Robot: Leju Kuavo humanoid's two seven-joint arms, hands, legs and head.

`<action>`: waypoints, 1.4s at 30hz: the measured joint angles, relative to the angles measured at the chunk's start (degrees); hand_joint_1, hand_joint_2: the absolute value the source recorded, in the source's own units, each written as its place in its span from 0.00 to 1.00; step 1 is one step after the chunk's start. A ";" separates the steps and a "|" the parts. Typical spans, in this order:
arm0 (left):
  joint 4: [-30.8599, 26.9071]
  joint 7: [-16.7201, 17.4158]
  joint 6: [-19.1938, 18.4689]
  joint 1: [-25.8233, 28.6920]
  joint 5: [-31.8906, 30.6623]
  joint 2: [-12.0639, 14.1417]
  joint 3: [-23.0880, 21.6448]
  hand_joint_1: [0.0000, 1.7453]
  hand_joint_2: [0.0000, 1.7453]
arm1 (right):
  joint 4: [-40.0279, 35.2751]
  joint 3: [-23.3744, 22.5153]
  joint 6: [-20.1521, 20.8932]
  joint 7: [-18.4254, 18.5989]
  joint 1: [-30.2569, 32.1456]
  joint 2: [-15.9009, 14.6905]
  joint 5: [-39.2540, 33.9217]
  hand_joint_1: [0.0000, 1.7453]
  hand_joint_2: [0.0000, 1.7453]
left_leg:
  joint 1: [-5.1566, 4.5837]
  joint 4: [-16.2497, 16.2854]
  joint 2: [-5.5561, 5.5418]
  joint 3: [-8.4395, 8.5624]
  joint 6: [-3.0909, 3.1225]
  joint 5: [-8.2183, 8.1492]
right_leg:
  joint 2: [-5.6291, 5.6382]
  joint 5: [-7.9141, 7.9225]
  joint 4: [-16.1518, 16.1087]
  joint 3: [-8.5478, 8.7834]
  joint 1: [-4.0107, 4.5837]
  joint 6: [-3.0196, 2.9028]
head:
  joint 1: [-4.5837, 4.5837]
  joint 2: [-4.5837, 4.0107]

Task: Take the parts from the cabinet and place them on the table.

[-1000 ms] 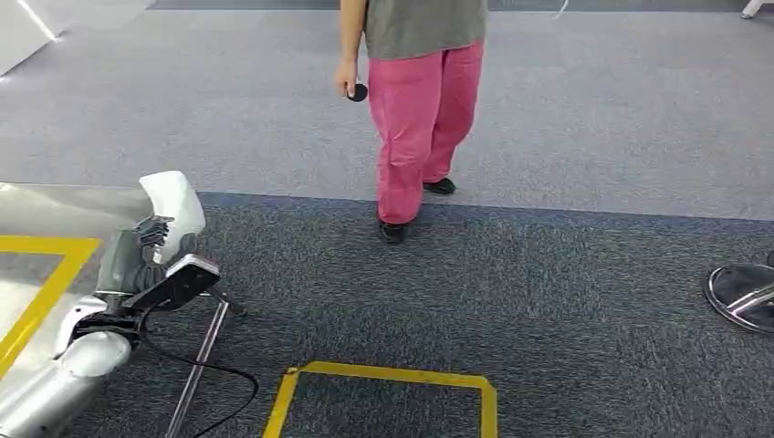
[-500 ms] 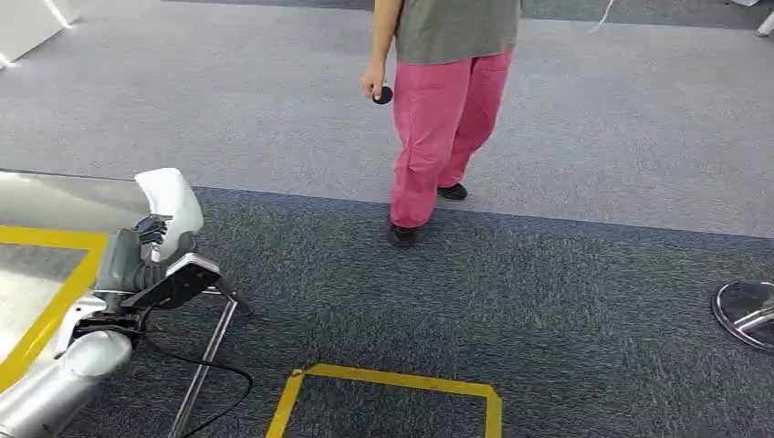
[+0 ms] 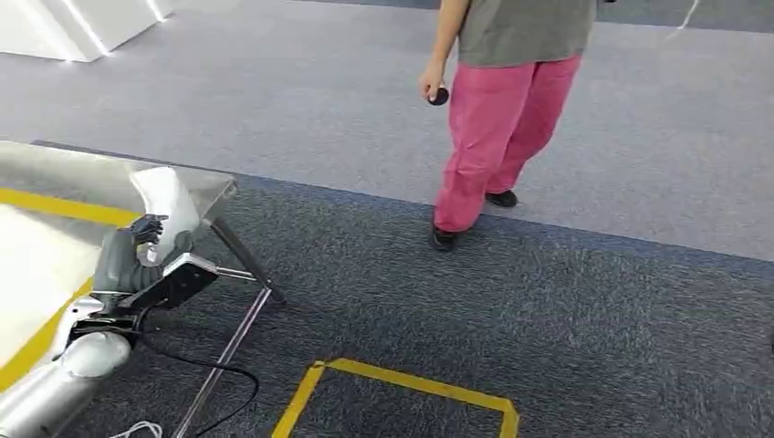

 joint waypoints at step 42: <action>-0.20 -1.09 0.37 3.51 -1.84 2.51 3.61 1.00 1.00 | 1.64 -0.15 1.18 5.24 -1.93 1.81 4.46 0.00 0.00 | -0.80 -16.82 2.15 7.79 2.76 8.47 | -4.19 -3.87 0.92 2.42 0.67 2.36 | 0.24 -0.02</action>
